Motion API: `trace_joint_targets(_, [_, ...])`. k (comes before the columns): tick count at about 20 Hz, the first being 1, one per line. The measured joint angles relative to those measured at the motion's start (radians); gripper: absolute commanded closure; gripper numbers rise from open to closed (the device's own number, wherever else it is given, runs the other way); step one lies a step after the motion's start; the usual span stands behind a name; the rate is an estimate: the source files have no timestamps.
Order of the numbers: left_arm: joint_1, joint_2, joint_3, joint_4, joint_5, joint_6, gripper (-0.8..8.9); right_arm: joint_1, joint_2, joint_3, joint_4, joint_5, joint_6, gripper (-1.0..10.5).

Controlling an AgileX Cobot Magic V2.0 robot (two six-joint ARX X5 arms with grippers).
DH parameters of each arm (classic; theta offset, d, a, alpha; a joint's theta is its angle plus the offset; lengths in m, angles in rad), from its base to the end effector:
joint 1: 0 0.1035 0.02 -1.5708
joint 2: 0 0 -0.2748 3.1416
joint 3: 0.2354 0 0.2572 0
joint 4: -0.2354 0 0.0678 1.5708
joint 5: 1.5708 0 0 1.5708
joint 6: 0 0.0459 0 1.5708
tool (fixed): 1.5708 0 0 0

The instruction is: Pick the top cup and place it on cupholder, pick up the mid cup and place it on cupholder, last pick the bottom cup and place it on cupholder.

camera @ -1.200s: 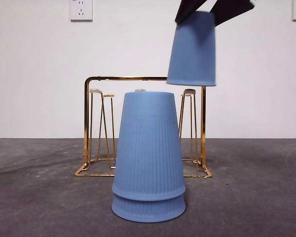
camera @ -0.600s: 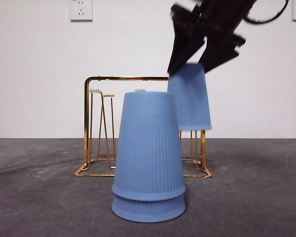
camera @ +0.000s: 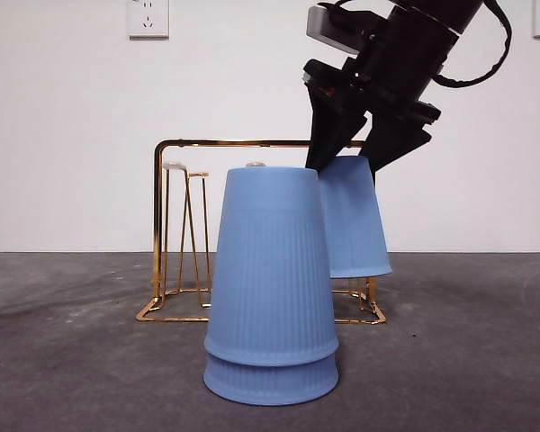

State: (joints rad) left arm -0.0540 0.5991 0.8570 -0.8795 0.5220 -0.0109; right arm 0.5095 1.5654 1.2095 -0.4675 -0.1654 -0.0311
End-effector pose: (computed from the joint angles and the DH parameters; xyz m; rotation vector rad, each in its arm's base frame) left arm 0.1057 -0.0286 0.3176 -0.1564 0.6160 -0.5539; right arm 0.3025 0.1777 0.2644 -0.1718 0.8165 0.6488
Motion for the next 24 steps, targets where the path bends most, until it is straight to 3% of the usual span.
trace_joint_targets(6, [-0.016,0.000,0.000,0.000,0.000,-0.003,3.09,-0.001,-0.002,0.000,-0.001,-0.006,0.000,5.7])
trace_joint_targets(14, [-0.056,0.000,0.000,0.000,0.000,-0.007,3.07,-0.001,-0.118,0.000,-0.009,0.013,0.000,5.5])
trace_joint_targets(20, [-0.135,0.034,0.000,0.069,0.000,-0.042,3.05,-0.001,-0.367,0.001,-0.165,0.017,0.001,5.5])
trace_joint_targets(24, [-0.245,0.130,0.000,0.154,-0.004,-0.084,3.06,-0.001,-0.506,0.002,-0.311,0.017,0.001,5.5])
